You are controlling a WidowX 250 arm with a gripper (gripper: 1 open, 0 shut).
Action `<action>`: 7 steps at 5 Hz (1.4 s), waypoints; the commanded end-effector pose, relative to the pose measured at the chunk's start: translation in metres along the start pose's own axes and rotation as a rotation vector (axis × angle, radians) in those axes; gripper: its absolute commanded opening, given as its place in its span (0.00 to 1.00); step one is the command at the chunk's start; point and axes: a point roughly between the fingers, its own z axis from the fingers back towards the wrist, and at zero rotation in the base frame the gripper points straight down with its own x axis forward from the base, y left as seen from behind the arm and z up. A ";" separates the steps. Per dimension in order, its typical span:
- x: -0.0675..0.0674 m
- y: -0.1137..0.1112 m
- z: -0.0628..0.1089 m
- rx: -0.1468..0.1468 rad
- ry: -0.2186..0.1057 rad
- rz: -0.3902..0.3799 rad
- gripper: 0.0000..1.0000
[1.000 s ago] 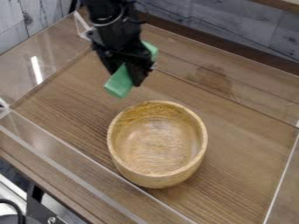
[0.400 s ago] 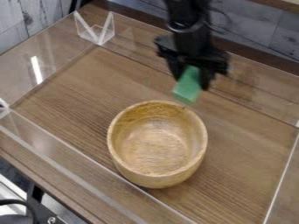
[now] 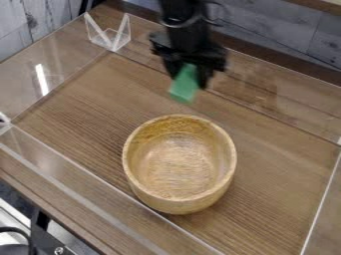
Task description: Move green stick from inside the wooden bowl to the table next to it
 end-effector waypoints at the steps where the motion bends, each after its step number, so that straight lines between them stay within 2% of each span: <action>1: 0.015 -0.038 0.007 -0.015 -0.073 -0.046 0.00; 2: 0.015 -0.075 -0.001 -0.030 -0.079 -0.066 0.00; 4: 0.029 0.007 0.008 0.023 -0.115 0.011 0.00; 6: 0.022 -0.069 -0.004 -0.020 -0.122 -0.046 0.00; 7: 0.024 -0.027 -0.003 0.009 -0.128 -0.016 0.00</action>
